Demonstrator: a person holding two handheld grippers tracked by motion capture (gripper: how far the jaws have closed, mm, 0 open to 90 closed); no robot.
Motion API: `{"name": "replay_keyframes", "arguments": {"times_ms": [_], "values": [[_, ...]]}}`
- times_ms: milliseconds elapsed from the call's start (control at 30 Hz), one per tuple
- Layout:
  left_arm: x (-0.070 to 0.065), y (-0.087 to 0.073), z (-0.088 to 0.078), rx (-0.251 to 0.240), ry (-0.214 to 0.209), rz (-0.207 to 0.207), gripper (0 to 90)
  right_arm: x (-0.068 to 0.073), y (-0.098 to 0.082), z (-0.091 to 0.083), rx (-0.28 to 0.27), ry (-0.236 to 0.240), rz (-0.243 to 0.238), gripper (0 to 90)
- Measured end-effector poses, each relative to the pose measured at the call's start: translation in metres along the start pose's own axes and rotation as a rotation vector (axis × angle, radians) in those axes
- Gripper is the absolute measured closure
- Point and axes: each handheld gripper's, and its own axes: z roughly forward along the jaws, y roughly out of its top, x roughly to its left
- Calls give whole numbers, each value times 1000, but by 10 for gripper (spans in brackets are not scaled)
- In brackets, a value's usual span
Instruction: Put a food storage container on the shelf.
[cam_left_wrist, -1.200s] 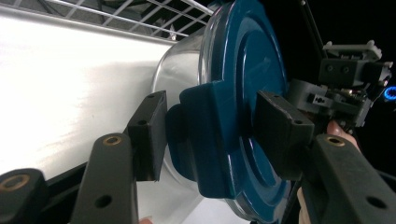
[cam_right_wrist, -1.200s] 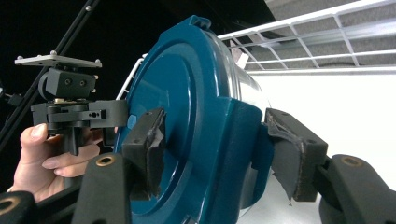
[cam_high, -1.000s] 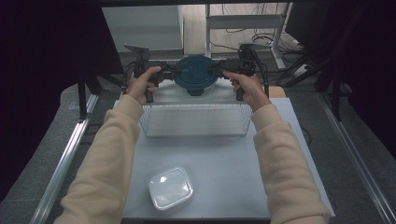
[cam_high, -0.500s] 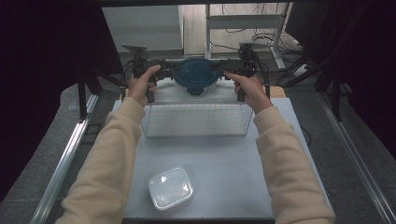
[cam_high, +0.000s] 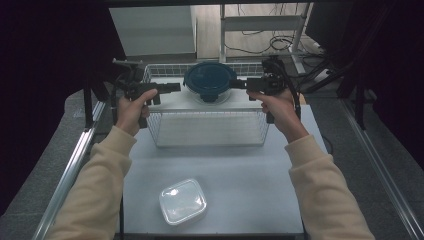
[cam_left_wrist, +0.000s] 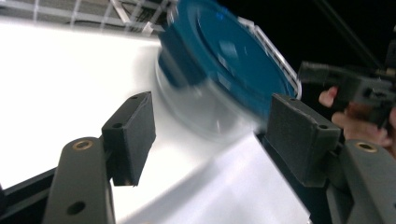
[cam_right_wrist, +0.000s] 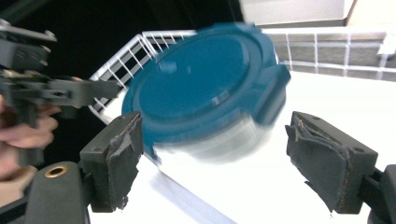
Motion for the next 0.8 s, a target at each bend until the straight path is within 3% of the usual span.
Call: {"name": "replay_keyframes", "arguments": {"times_ms": [67, 233, 333, 367, 533, 600, 667, 800], "values": [[-3, -10, -5, 9, 23, 39, 333, 1, -10, -4, 0, -20, -29, 189], [-9, -42, -17, 20, 95, 132, 333, -3, -39, -15, 11, -16, -70, 195], [-11, -64, -20, 33, 113, 174, 334, -5, -60, -23, 10, -24, -106, 207], [-11, -64, -20, 33, 113, 174, 335, -5, -60, -23, 10, -24, -106, 207], [-12, -93, -21, 54, 120, 209, 336, -8, -88, -32, -7, -34, -141, 228], [-11, -103, -22, 68, 125, 213, 337, -11, -110, -34, 10, -30, -148, 230], [-9, -111, -23, 77, 125, 211, 338, -11, -115, -34, 14, -29, -146, 230], [-6, -128, -28, 92, 140, 210, 339, -17, -146, -39, 46, -29, -140, 232]]}}
